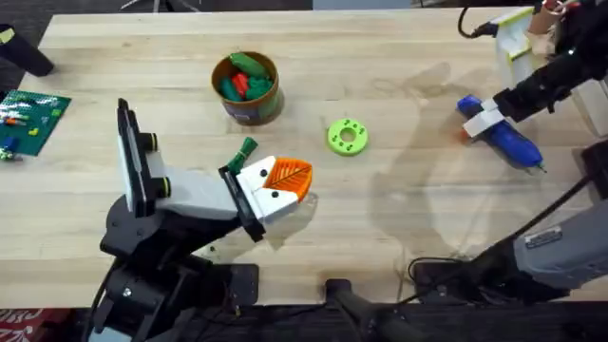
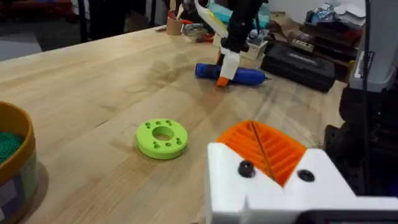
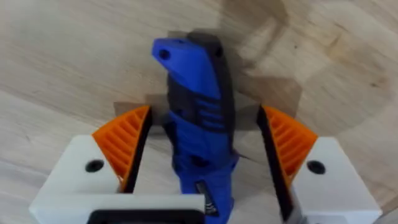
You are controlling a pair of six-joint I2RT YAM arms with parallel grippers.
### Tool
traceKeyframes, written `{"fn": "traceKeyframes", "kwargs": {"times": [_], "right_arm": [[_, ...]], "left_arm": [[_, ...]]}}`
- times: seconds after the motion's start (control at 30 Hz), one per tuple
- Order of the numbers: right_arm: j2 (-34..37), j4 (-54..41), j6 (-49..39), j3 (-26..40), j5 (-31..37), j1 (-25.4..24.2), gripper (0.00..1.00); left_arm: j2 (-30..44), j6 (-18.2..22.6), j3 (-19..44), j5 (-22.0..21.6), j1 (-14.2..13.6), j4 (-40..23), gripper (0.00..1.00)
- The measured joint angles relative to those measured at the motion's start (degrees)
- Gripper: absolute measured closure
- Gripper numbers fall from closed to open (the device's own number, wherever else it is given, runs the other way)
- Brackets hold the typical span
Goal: Pick up the gripper from the table and insert it into the empty holder that is missing its gripper. Then pick up a screw, insert it into the mounting hole, and use the screwdriver to tighten it. Finally, clean up the table by picking up the vegetable and placing it into the bucket.
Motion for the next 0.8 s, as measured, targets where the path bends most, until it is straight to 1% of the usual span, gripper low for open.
{"fn": "traceKeyframes", "kwargs": {"times": [0.27,0.33,0.57,0.73,0.8], "right_arm": [[0.07,0.35,-0.67,0.24,-0.07,-0.05,0.018],[0.07,0.42,-0.69,0.24,-0.08,-0.06,0.033],[0.07,0.96,-0.86,0.24,-0.38,-0.14,0.130],[0.07,1.40,-1.08,0.24,-2.12,-0.17,0.249],[0.07,1.42,-1.22,0.24,-2.51,-0.17,0.322]], "left_arm": [[0.00,0.00,0.00,-0.15,0.00,0.00,0.991],[0.00,0.00,0.00,-0.15,0.01,0.00,0.991],[0.00,0.01,0.00,-0.17,0.01,0.00,0.991],[0.00,0.00,0.00,-0.15,0.01,0.01,0.991],[0.00,0.00,0.00,-0.16,0.00,0.00,0.991]]}}
